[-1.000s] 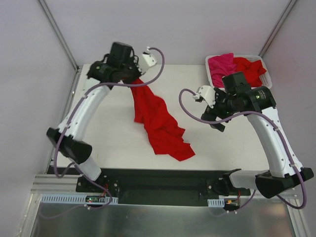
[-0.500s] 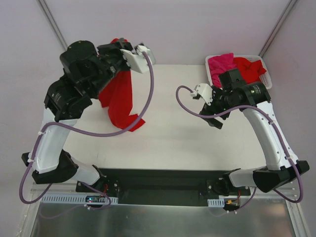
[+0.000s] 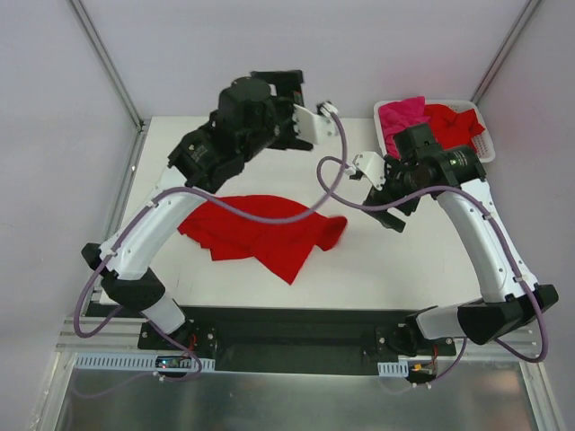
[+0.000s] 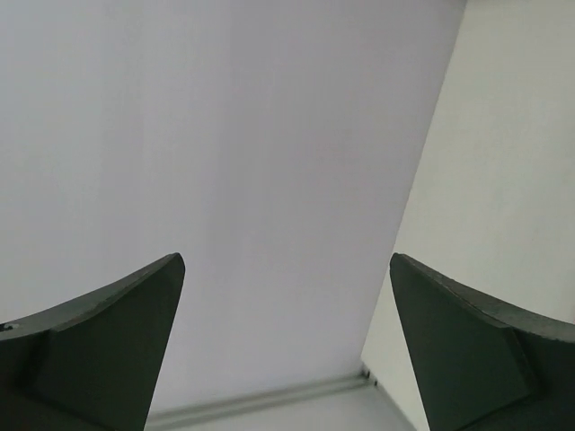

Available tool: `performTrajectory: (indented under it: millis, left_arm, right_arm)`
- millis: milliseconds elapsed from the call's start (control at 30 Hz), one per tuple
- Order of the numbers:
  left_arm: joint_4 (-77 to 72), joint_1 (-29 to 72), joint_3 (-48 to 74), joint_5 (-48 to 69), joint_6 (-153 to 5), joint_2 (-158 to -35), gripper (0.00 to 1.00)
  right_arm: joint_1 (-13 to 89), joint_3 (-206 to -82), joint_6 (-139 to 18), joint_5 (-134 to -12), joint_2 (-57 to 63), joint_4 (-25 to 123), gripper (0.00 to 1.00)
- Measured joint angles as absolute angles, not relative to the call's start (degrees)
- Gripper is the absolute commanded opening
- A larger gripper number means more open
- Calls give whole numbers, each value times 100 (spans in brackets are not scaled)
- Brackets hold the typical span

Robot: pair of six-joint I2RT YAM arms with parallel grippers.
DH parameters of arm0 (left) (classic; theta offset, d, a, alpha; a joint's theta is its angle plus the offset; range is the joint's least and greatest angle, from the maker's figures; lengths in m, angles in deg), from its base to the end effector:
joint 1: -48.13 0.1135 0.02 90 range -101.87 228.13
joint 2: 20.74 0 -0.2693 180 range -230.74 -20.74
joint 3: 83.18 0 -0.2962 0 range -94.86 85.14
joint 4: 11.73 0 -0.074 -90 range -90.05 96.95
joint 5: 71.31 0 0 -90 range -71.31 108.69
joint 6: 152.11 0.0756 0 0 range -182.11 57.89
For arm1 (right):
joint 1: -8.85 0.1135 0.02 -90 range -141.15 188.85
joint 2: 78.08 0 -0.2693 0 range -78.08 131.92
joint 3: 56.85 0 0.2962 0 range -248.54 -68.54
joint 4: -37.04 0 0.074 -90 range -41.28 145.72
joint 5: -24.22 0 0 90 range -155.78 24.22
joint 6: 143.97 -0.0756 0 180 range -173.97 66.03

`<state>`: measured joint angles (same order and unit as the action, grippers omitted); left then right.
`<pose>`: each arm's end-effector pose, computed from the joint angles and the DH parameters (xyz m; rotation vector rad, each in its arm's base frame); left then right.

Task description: Fold and stack the t-shirts

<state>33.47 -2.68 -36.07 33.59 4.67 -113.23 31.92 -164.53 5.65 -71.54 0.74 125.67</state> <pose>0.2702 -0.3007 0.5622 1.3142 1.0291 0.4263 0.2752 0.1254 0.3917 -1.7497 1.9348 -0.0963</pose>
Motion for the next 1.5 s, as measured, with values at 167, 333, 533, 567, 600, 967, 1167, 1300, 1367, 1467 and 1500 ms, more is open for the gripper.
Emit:
performTrajectory:
  millis: [167,333,533,567,600,967,1167,1300,1367,1467,1500]
  left_arm:
    - [2938,1131,-2927,3586,627,-10835,99]
    - [2768,1547,-355,3756,295,-9316,99]
    - [3310,1481,1326,3387,-698,-8978,99]
    - [3375,1481,1566,3287,-844,-8995,99]
    - [3412,1481,1721,3225,-936,-9002,99]
    - [3703,3236,2382,2390,-1913,-9074,99]
    - [4293,5127,1617,1979,-2389,-9069,99]
    - [4451,5400,1155,1868,-2566,-8873,99]
    - [4529,5422,1079,1859,-2643,-8683,99]
    - [4650,5424,1070,1870,-2719,-8392,99]
    - [4678,5424,1072,1888,-2726,-8317,99]
  right_arm:
    - [3192,-16457,563,-7169,111,12565,96]
    - [3192,-16741,567,-7298,358,12580,96]
    - [3271,-17268,762,-7565,691,12526,98]
    - [3319,-17272,842,-7567,688,12508,98]
    - [3360,-17268,910,-7565,686,12515,99]
    - [4001,-14328,1730,-6940,68,11402,97]
    - [4648,-14300,1256,-6699,385,10165,96]
    - [5277,-14711,921,-6627,907,9597,96]
    - [5570,-14888,775,-6695,1163,9485,95]
    - [5887,-15078,587,-6889,1504,9488,94]
    - [5959,-15117,519,-6979,1602,9525,94]
